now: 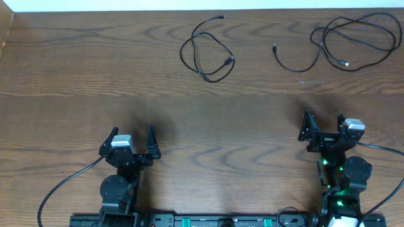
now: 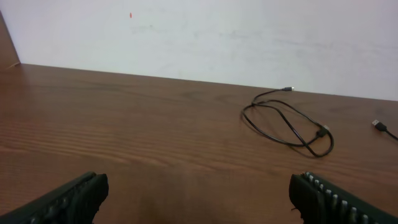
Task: Untangle cables
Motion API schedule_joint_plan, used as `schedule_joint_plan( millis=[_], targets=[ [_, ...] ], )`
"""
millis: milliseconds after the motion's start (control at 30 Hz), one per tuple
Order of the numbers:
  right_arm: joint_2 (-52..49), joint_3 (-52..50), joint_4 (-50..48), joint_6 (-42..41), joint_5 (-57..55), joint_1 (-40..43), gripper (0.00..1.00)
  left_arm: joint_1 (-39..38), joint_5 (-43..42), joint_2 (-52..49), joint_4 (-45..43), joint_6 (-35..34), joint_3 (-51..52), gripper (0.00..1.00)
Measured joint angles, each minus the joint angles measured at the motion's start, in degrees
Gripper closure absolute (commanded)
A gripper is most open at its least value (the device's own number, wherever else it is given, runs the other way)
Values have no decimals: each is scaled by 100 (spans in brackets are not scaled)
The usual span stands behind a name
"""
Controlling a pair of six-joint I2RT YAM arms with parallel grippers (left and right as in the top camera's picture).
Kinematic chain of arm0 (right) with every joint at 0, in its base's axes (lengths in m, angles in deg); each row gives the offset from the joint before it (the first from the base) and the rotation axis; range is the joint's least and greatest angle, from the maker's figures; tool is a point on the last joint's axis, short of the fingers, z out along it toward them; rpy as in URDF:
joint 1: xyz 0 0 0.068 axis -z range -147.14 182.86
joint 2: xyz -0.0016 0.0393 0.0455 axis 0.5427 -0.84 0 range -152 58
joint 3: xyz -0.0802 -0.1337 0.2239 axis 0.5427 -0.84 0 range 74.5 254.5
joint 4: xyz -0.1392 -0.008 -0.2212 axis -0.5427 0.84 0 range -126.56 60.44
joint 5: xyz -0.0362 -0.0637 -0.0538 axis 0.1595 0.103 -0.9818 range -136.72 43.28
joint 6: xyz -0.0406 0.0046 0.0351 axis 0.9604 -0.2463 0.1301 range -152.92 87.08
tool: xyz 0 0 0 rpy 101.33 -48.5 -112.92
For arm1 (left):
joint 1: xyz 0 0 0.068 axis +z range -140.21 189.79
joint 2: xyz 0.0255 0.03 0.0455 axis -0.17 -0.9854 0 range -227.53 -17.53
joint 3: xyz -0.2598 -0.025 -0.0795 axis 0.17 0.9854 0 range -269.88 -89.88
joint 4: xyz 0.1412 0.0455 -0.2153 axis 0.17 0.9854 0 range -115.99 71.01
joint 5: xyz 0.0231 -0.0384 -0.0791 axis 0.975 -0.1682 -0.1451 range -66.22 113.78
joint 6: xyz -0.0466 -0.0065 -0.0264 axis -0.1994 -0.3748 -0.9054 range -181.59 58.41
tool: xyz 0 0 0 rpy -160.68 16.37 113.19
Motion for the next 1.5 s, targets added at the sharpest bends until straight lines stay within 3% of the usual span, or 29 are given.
schedule_joint_plan(
  millis=[200,533,733,1500],
  targets=[
    [553,0,1102,197,-50,0,1,2,0,0,2,0,0,2],
    [2411,2,3252,979,-59,0,1,2,-7,-2,4,0,-4,2],
    [3541,2,3259,1447,-76,0,1,0,-4,0,4,2,-4,2],
    [3563,2,3342,1711,-717,-754,1,0,-4,0,4,2,-4,2]
  ],
)
